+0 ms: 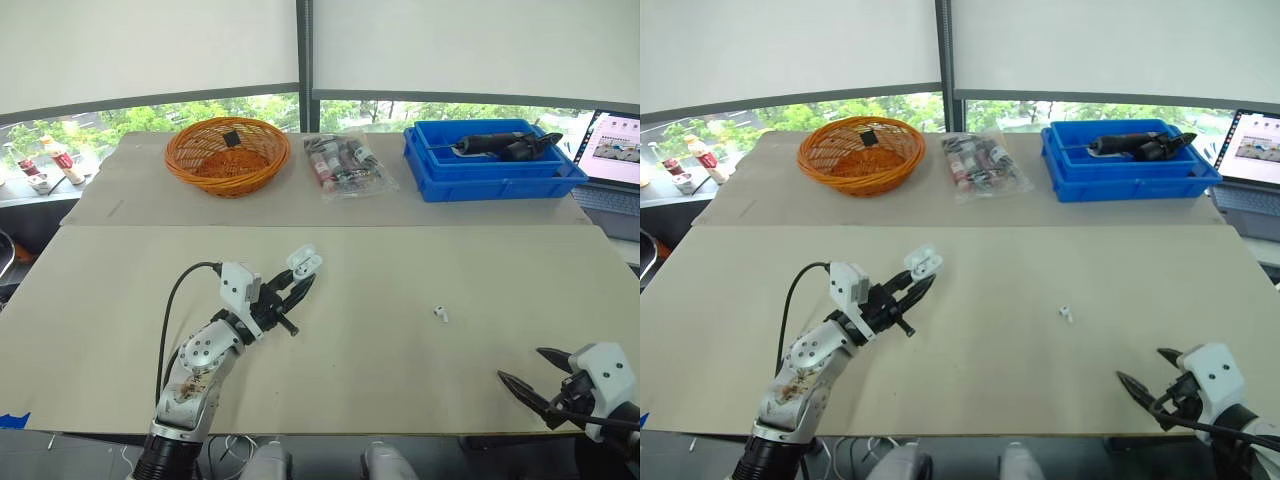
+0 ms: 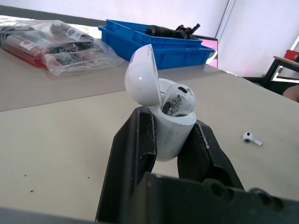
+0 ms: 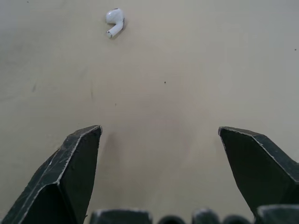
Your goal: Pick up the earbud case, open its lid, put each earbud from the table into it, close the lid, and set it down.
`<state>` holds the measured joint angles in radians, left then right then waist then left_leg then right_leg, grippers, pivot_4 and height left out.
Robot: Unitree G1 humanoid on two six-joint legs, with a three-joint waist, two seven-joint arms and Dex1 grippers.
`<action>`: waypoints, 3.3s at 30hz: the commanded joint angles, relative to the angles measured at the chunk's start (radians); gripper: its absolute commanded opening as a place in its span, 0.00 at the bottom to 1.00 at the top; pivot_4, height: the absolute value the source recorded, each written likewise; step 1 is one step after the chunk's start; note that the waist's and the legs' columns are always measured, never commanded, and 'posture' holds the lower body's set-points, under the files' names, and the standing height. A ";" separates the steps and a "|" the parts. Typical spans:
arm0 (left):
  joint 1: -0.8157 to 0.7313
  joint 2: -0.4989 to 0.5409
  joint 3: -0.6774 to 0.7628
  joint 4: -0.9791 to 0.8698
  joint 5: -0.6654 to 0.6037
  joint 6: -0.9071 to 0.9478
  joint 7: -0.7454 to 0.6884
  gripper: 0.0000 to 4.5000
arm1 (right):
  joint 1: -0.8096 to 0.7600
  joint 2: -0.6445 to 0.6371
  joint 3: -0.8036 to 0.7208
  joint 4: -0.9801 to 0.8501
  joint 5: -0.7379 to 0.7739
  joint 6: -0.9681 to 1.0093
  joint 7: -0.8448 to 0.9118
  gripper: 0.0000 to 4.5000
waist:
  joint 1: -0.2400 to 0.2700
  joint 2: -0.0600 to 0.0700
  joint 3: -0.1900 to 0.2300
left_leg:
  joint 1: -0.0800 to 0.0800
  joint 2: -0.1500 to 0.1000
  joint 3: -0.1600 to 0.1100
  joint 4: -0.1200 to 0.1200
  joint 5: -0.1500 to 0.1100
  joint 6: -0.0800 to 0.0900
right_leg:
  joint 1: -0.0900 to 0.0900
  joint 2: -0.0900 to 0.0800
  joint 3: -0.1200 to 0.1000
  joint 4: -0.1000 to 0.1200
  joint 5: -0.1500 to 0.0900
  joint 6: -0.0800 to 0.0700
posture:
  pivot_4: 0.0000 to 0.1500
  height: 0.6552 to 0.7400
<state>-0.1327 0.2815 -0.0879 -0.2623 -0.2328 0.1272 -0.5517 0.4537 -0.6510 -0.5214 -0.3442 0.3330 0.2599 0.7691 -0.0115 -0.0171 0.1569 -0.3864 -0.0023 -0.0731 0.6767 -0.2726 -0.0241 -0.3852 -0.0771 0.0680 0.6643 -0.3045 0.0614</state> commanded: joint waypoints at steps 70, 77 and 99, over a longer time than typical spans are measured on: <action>0.123 0.001 -0.037 -0.149 0.016 0.008 0.067 0.14 | -0.683 -0.542 0.719 0.533 -0.334 -0.672 0.750 0.45 | 0.012 0.000 0.000 | 0.002 0.001 0.000 0.002 0.000 0.000 | 0.002 -0.001 0.000 0.000 0.000 0.000 | 1.00 1.00; 0.116 0.006 -0.037 -0.143 0.012 0.008 0.060 0.14 | -0.684 -0.538 0.700 0.500 -0.315 -0.682 0.728 0.60 | 0.016 0.000 0.000 | 0.002 0.001 0.000 0.002 0.000 0.000 | 0.002 0.000 0.000 0.000 0.000 0.000 | 1.00 1.00; 0.109 -0.011 -0.045 -0.128 0.017 0.005 0.063 0.14 | -0.691 -0.611 0.737 0.269 -0.578 -0.617 0.603 0.60 | 0.010 0.001 0.000 | 0.001 0.001 0.002 0.002 0.000 0.000 | 0.000 0.000 0.000 0.000 0.000 0.000 | 1.00 1.00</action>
<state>-0.0210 0.2704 -0.1395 -0.3724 -0.2121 0.1410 -0.4917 -0.2237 -1.2746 0.2085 -0.0875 -0.2329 -0.3287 1.3909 -0.0012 -0.0156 0.1569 -0.3848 -0.0015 -0.0709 0.6785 -0.2726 -0.0242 -0.3846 -0.0771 0.0683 0.6648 -0.3045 0.0613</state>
